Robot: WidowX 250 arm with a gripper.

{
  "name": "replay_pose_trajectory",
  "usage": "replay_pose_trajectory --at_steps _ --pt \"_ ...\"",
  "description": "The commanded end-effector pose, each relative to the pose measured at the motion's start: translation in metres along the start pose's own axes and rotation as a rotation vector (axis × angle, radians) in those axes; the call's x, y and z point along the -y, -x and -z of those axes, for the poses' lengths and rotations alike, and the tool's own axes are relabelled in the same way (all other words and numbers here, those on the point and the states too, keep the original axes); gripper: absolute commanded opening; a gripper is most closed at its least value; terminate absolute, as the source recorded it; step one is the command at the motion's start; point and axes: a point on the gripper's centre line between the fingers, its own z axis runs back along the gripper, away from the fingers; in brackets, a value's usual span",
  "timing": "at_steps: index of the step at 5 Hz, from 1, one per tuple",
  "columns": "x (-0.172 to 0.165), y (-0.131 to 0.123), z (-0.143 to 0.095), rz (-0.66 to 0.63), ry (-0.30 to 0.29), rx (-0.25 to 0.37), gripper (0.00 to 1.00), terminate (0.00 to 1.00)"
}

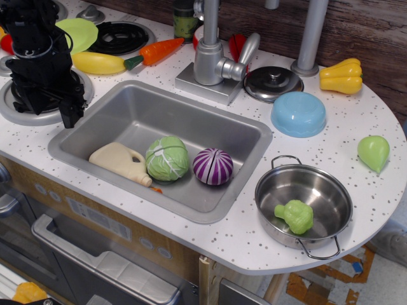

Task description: Take broccoli out of pan

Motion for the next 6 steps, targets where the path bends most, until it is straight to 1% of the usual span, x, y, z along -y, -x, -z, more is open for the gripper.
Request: replay_pose_trajectory --at_steps 1,2,3,4,5,6 --pt "0.000 0.000 0.000 0.000 0.000 0.000 1.00 0.00" --pt "0.039 -0.011 -0.028 0.003 -0.011 -0.004 1.00 0.00" --pt "0.080 -0.016 -0.056 0.020 -0.020 -0.018 1.00 0.00" --pt "0.126 -0.019 -0.086 0.029 -0.014 -0.053 1.00 0.00" --pt "0.173 -0.018 -0.096 -0.007 0.021 -0.078 1.00 0.00" --pt "0.223 -0.013 -0.101 -0.037 0.043 -0.076 1.00 0.00"
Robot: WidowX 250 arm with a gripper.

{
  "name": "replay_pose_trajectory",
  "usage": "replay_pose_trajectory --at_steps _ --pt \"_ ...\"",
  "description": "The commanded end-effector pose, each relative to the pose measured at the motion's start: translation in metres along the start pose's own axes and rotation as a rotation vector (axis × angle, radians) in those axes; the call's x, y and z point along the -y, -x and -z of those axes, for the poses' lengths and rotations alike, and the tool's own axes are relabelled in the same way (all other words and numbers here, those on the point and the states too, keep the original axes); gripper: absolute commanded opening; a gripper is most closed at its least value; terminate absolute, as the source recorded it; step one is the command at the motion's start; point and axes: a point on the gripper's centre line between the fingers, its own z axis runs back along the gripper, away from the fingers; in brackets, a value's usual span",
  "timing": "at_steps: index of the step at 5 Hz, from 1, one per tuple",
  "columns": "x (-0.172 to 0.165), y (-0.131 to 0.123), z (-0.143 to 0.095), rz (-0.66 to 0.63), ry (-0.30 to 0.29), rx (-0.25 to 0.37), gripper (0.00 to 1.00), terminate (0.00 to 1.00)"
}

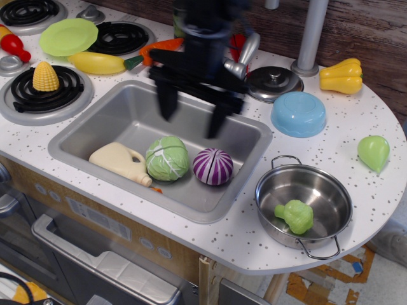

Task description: Take broccoli out of pan

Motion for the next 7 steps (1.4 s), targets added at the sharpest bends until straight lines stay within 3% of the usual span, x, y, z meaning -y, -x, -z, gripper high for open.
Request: replay_pose_trajectory --at_steps 1,2,3,5,7 --pt "0.068 0.008 -0.010 -0.059 0.006 0.078 1.00 0.00" --pt "0.110 0.016 -0.004 -0.057 -0.013 0.072 1.00 0.00" --pt "0.121 0.018 0.008 -0.092 0.007 0.069 1.00 0.00" --pt "0.111 0.012 0.031 -0.090 -0.032 0.116 1.00 0.00" --pt "0.104 0.007 0.049 -0.105 0.006 0.128 1.00 0.00"
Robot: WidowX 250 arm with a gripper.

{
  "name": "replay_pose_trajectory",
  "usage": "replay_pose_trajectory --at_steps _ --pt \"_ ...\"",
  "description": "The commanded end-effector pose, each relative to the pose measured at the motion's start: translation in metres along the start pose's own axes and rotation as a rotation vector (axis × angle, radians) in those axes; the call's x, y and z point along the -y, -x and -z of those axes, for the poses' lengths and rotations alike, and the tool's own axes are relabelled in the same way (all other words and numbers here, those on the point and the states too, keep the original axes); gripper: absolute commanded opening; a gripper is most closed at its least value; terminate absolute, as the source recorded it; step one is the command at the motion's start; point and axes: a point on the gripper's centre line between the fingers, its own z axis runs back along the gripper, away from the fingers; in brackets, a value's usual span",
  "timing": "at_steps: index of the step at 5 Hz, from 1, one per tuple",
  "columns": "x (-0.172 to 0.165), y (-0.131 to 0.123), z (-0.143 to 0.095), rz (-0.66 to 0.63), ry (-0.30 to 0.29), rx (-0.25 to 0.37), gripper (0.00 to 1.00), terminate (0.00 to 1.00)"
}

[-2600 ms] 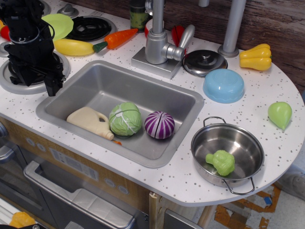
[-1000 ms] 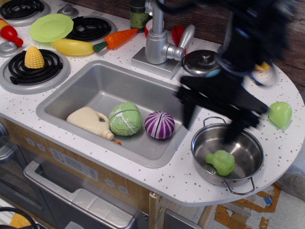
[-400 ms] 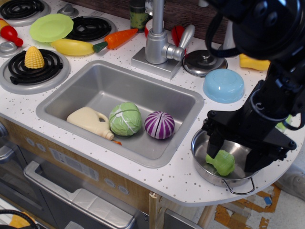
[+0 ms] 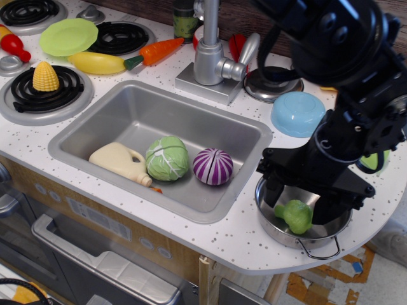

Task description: Take broccoli out of pan

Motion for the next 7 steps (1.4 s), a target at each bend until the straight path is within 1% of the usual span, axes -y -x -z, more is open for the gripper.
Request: replay_pose_trajectory --at_steps 1,2,3,4,5,6,7 --pt "0.003 -0.002 0.009 -0.030 0.072 0.023 1.00 0.00" --pt "0.006 0.000 0.013 -0.043 0.097 0.017 0.00 0.00" --pt "0.004 -0.002 0.012 -0.031 0.104 0.011 0.00 0.00" --pt "-0.001 -0.008 -0.002 -0.003 0.099 -0.015 0.00 0.00" --pt "-0.011 -0.024 -0.026 0.060 0.068 -0.037 0.00 0.00" --pt "-0.013 -0.047 -0.043 0.117 0.039 -0.033 0.00 0.00" --pt "-0.012 -0.073 -0.037 0.174 0.058 0.025 0.00 0.00"
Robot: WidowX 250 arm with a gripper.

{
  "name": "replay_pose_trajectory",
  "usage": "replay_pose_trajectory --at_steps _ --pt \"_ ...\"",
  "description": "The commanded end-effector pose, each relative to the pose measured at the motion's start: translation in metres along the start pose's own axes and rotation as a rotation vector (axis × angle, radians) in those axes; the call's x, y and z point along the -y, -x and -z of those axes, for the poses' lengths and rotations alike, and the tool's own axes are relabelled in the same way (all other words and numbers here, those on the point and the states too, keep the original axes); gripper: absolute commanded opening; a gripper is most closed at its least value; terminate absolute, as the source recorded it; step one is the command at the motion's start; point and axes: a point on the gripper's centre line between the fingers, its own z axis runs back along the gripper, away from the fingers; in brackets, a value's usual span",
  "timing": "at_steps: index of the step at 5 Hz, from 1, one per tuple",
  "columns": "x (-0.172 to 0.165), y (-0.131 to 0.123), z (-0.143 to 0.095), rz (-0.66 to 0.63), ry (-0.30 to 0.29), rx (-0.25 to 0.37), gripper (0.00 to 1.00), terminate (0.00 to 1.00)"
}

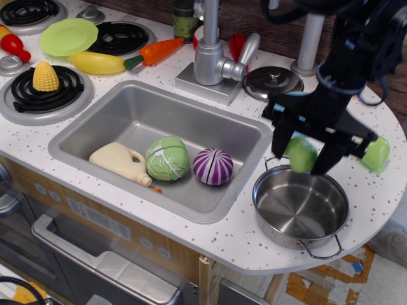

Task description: Take broccoli out of pan

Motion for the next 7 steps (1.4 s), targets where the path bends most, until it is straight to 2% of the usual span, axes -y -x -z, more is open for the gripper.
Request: replay_pose_trajectory --at_steps 1,2,3,4,6,7 --pt "-0.001 -0.046 0.003 0.063 0.051 0.129 0.00 0.00" --pt "0.004 -0.062 0.019 0.098 0.109 0.180 0.00 0.00" --pt "0.005 -0.065 0.026 0.117 0.124 0.194 1.00 0.00" --pt "0.005 -0.065 0.029 0.127 0.137 0.224 1.00 0.00" --pt "0.005 -0.065 0.029 0.127 0.137 0.224 1.00 0.00" --pt "0.005 -0.065 0.029 0.127 0.137 0.224 1.00 1.00"
